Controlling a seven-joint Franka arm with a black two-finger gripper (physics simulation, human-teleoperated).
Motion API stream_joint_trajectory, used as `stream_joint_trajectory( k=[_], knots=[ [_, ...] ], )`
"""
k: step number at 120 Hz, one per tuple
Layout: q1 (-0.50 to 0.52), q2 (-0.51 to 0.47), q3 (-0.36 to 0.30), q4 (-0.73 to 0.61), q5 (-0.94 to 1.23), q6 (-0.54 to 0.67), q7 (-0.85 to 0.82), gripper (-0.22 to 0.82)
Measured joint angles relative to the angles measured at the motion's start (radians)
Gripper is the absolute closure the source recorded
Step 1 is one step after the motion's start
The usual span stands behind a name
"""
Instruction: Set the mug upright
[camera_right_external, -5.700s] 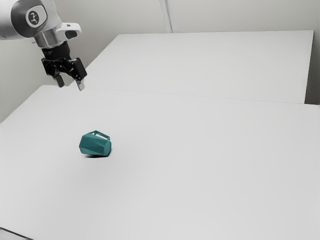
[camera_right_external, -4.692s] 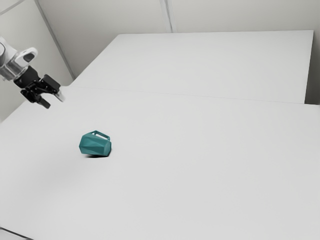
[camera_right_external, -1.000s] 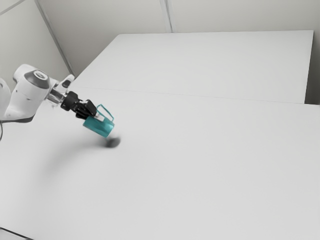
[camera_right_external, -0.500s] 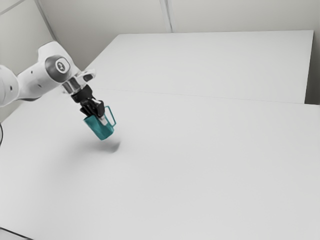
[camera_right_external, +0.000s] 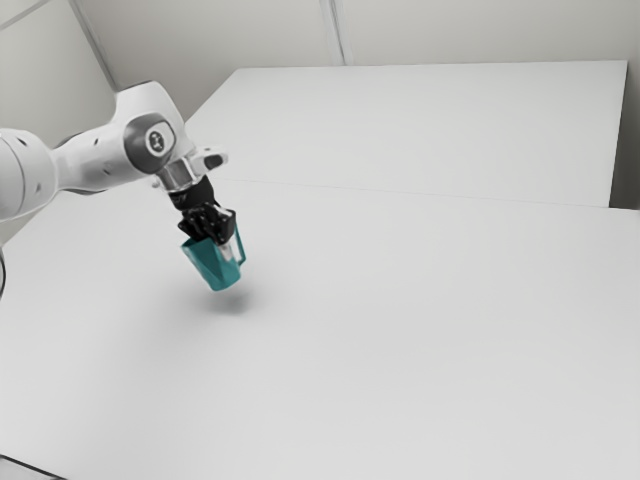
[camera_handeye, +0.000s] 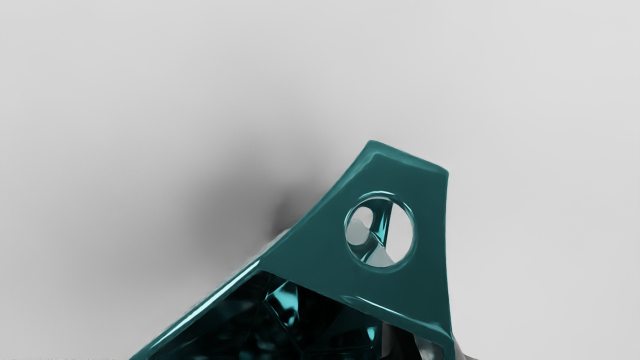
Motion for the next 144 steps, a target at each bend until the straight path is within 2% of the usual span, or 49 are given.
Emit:
stream_joint_trajectory(
  k=[55, 122, 132, 144],
  knots=[
    [-0.023, 0.002, -0.052, -0.072, 0.040, 0.082, -0.193, 0.78],
    [-0.034, 0.030, -0.073, -0.114, 0.064, 0.167, -0.338, 0.78],
    [-0.037, 0.031, -0.074, -0.114, 0.061, 0.172, -0.349, 0.71],
    [-0.039, 0.032, -0.075, -0.114, 0.057, 0.176, -0.359, 0.52]
  ],
)
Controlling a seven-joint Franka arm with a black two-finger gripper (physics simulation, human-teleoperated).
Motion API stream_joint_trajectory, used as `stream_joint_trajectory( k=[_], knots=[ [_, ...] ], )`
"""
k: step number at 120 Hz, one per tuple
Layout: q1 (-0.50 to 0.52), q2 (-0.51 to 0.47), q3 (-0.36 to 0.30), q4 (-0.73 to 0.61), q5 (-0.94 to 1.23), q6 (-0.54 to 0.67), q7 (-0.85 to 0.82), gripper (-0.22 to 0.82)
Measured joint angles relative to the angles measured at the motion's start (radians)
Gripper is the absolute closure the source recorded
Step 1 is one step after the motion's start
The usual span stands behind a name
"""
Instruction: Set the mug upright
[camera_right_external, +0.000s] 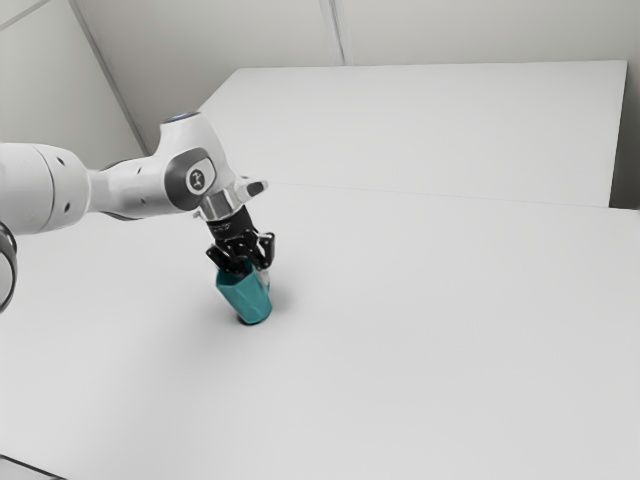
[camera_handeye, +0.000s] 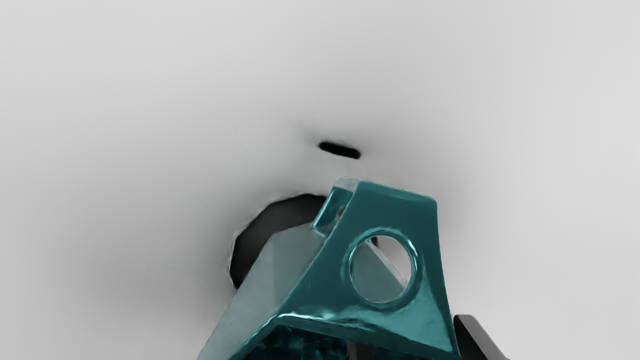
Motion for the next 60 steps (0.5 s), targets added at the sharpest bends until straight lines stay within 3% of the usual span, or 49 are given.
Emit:
stream_joint_trajectory(
  k=[12, 25, 60],
  knots=[
    [-0.002, -0.005, -0.007, 0.000, -0.003, 0.003, -0.009, 0.33],
    [-0.012, -0.046, -0.015, 0.005, -0.007, 0.003, -0.016, 0.20],
    [-0.022, -0.179, -0.031, 0.073, -0.005, -0.072, -0.028, 0.05]
  ],
)
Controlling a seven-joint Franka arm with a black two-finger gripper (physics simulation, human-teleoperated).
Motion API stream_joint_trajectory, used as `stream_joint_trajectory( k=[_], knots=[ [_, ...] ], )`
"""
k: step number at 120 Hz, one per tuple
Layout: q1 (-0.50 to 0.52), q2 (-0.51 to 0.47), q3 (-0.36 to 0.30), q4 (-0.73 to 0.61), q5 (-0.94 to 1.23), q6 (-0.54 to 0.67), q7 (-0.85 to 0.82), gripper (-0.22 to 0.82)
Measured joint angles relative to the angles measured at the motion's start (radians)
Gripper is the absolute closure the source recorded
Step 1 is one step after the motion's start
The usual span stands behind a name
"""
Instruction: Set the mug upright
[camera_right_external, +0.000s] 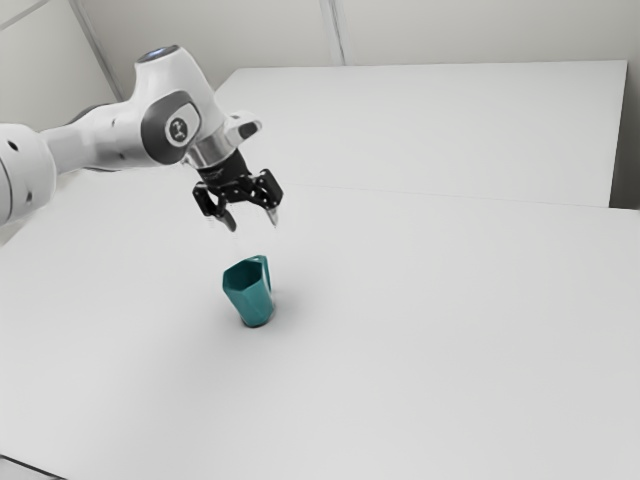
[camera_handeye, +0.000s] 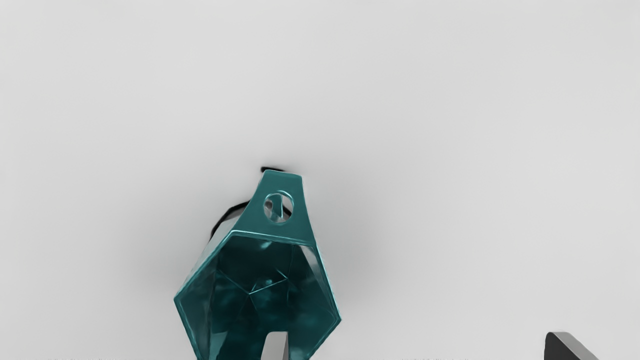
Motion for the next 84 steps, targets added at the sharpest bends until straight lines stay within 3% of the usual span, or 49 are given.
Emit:
stream_joint_trajectory(
  k=[28, 60, 84],
  knots=[
    [0.002, -0.035, 0.001, 0.171, 0.075, -0.211, 0.034, 0.02],
    [-0.004, -0.063, 0.011, 0.265, 0.107, -0.372, 0.084, 0.00],
    [-0.102, -0.079, 0.110, 0.308, 0.110, -0.438, 0.107, 0.00]
  ],
)
